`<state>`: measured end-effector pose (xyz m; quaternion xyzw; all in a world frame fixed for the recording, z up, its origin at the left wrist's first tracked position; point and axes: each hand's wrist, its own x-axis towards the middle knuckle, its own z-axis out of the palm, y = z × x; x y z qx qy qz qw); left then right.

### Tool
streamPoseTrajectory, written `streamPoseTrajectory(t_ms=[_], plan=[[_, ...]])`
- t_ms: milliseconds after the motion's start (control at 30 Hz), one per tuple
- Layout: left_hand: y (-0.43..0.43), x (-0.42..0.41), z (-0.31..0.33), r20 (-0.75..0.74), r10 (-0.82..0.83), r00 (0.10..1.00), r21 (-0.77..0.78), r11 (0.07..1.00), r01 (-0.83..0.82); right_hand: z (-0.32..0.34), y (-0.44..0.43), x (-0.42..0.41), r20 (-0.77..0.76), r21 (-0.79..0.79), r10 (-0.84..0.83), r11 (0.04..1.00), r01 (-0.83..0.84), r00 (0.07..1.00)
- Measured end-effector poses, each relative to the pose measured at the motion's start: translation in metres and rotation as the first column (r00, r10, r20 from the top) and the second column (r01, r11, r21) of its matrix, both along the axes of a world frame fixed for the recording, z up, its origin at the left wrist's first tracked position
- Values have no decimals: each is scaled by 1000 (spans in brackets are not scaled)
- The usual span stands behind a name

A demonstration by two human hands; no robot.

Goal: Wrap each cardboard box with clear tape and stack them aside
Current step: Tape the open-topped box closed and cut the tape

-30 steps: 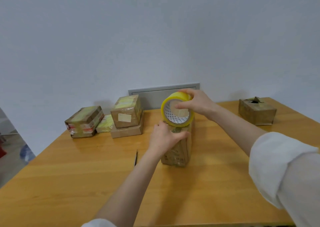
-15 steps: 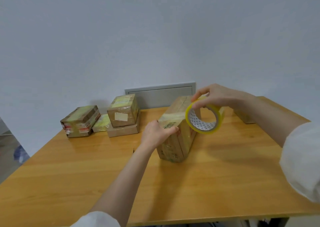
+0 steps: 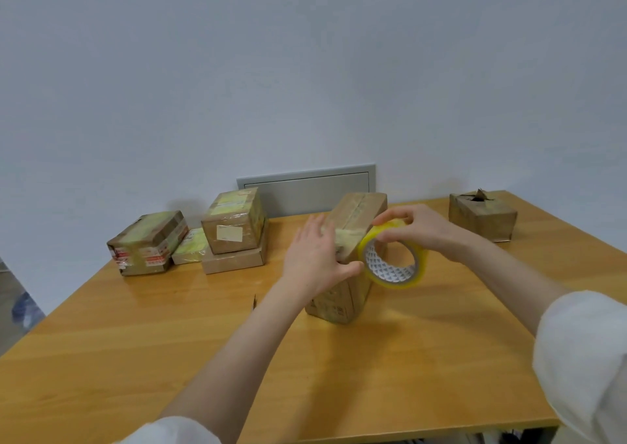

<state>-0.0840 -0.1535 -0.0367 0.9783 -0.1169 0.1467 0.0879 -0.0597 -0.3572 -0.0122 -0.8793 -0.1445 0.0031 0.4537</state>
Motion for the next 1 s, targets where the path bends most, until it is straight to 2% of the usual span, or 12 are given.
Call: streamPoseTrajectory(t_ms=[67, 200, 300, 400, 533, 600, 700, 833, 900, 1000], plan=[[-5, 5, 7, -21, -115, 993, 114, 987, 117, -6, 1, 3, 17, 34, -8, 999, 8, 1000], [-11, 12, 1, -184, -129, 974, 228, 959, 170, -15, 0, 5, 13, 65, -6, 998, 5, 1000], [-13, 13, 4, -227, -142, 963, 236, 952, 196, -24, -4, 5, -34, 66, 25, 998, -23, 999], [-11, 17, 9, -285, -133, 949, 181, 965, 189, -28, -7, 6, -40, 91, 36, 995, -32, 999], [-9, 16, 2, -234, -99, 967, 254, 954, 159, -30, -7, 7, -32, 104, 47, 994, -43, 998], [-9, 16, 8, -302, -114, 946, 167, 971, 170, -33, -6, 8, -30, 111, 45, 993, -42, 999], [-5, 22, 19, -328, -116, 937, -79, 992, 95, -33, -8, 6, -23, 104, 48, 994, -45, 999], [-10, 30, 13, -317, 107, 942, 64, 994, -92, -35, -10, 5, -18, 115, 49, 992, -47, 999], [-16, 30, 13, -315, 165, 935, 97, 985, -141, -36, -10, 4, -16, 119, 44, 992, -42, 999], [-19, 26, 19, -314, 160, 936, 3, 986, -168, -40, -9, 3, -10, 148, 43, 988, -42, 999]])
